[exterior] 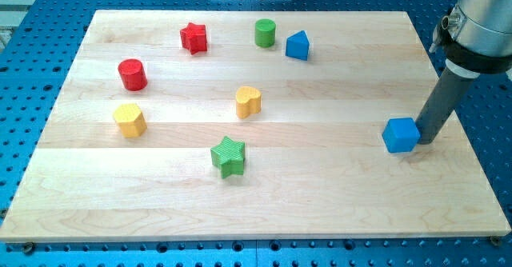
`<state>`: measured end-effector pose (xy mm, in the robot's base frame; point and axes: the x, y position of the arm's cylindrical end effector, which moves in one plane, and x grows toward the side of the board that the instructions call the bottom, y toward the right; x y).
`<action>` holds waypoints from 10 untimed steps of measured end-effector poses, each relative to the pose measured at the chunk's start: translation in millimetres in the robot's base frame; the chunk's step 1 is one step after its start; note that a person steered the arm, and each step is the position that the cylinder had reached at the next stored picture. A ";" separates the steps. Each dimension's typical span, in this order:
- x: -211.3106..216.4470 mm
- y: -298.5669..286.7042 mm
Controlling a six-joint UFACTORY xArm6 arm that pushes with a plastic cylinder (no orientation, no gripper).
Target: Move the blue cube into the green star
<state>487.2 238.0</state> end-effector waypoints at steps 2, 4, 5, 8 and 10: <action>0.0 -13.3; 20.1 -61.0; -1.2 -145.2; -12.6 -100.4; -21.1 -113.2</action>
<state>466.1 124.8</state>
